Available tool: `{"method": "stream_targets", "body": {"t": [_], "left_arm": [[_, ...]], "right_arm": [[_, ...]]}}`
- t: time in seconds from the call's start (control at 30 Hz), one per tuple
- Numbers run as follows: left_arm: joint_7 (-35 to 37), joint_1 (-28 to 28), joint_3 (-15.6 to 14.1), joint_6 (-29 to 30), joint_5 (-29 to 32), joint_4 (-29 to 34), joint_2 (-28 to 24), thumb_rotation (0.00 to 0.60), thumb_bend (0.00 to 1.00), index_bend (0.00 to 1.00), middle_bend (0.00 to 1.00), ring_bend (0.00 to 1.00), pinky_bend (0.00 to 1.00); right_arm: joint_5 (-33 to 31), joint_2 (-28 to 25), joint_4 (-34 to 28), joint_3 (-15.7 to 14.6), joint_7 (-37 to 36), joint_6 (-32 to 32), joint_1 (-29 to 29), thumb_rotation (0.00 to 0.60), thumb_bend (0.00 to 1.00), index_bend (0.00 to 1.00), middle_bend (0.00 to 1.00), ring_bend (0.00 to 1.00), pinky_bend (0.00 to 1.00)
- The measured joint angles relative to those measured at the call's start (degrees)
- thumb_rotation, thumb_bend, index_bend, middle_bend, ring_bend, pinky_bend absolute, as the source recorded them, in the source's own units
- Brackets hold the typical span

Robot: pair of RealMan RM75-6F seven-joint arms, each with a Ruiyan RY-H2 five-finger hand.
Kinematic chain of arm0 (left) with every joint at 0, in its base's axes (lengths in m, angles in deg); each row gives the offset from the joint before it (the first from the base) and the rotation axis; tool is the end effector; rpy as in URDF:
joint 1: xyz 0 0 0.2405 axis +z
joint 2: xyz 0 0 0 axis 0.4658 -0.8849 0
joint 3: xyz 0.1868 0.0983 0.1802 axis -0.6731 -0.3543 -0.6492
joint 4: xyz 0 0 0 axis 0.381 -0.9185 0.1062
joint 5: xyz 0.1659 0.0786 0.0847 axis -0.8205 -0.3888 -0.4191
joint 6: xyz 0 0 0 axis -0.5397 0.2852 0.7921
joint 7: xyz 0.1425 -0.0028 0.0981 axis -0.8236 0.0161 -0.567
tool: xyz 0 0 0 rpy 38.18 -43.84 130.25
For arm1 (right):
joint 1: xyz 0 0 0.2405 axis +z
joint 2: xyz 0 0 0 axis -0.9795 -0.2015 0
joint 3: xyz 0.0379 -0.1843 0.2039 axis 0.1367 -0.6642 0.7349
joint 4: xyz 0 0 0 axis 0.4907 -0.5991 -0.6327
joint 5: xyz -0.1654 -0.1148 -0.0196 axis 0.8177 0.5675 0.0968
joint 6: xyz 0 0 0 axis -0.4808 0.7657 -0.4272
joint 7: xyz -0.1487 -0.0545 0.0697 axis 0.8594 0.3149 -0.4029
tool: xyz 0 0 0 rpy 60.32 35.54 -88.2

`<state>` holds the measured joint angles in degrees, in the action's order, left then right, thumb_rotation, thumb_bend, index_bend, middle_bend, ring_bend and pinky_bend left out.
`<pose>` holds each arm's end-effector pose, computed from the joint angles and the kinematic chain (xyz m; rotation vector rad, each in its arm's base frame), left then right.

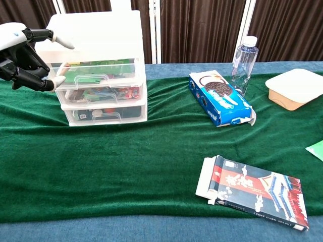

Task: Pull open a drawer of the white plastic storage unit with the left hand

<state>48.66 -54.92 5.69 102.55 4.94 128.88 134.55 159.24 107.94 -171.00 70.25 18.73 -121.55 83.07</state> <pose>-0.1491 0.3070 0.0555 -1.4155 -1.2043 -1.2008 -0.3014 -0.2026 0.1657 1.4581 -0.8857 1.0728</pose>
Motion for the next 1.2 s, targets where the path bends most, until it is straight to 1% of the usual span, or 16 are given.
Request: {"method": "stream_targets", "body": {"t": [0.17, 0.37, 0.53, 0.9, 1.0, 1.2], "left_arm": [[-4.06, -2.12, 2.26, -0.86, 7.38, 0.75, -0.31, 0.6, 0.44, 0.25, 0.96, 0.8, 0.79], [-6.14, -4.43, 3.62, -2.09, 12.27, 0.39, -0.13, 0.6, 0.44, 0.26, 0.96, 0.8, 0.79], [-6.43, -5.65, 4.08, -2.41, 14.06, -0.29, 0.09, 0.6, 0.44, 0.26, 0.96, 0.8, 0.79], [-6.64, -7.19, 3.9, -2.8, 16.73, -1.41, 0.51, 0.6, 0.44, 0.26, 0.96, 0.8, 0.79], [-6.49, -7.49, 3.62, -2.79, 17.13, -1.64, 0.66, 0.6, 0.44, 0.28, 0.96, 0.8, 0.79], [-5.01, -7.42, 3.43, -2.86, 17.21, -1.24, 0.67, 0.6, 0.44, 0.38, 0.96, 0.81, 0.79]], "right_arm": [[-0.1, -0.02, -0.04, 0.03, -0.02, 0.05, 0.01, 0.6, 0.04, 0.0, 0.0, 0.0, 0.0], [-0.05, -0.09, -0.01, 0.01, -0.19, 0.01, 0.0, 0.6, 0.04, 0.0, 0.0, 0.0, 0.0], [-0.04, -0.12, -0.01, -0.02, -0.21, 0.09, 0.02, 0.6, 0.04, 0.0, 0.0, 0.0, 0.0], [-0.05, -0.13, -0.03, -0.02, -0.28, 0.1, 0.03, 0.6, 0.04, 0.0, 0.0, 0.0, 0.0], [-0.05, -0.13, 0.02, -0.03, -0.33, 0.13, 0.04, 0.6, 0.04, 0.0, 0.0, 0.0, 0.0], [-0.01, -0.12, 0.02, -0.02, -0.34, 0.05, 0.02, 0.6, 0.04, 0.0, 0.0, 0.0, 0.0]]}}
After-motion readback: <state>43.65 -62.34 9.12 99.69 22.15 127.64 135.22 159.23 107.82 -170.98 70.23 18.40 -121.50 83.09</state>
